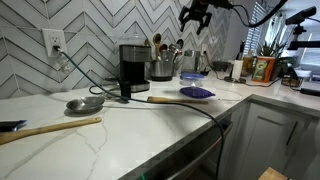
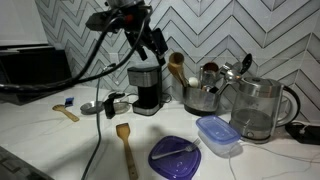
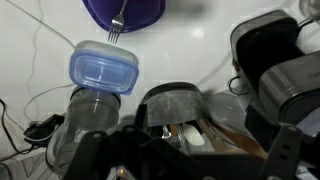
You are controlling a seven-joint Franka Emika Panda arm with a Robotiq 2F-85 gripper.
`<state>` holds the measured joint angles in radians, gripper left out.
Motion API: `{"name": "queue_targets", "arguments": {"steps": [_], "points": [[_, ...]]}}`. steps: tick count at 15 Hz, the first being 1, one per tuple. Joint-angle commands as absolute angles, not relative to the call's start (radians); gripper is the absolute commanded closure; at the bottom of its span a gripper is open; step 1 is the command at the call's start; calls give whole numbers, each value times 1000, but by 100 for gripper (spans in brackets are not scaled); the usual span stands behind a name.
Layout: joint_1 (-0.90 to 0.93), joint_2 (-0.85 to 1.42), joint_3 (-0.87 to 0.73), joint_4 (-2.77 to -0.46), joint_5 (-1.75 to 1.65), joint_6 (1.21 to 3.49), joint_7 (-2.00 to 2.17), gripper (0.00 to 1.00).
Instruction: Remove the soup ladle from the utensil holding bucket and put it on the countertop next to the wooden spatula
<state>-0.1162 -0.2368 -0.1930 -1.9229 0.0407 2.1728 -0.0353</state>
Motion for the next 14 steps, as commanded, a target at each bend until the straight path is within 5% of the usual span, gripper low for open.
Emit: {"name": "queue_targets", "arguments": {"steps": [1, 14], "points": [[-139, -78, -220, -1801, 88, 2275, -58, 0], [-235, 351, -194, -1431, 197, 2367, -29, 0]]}}
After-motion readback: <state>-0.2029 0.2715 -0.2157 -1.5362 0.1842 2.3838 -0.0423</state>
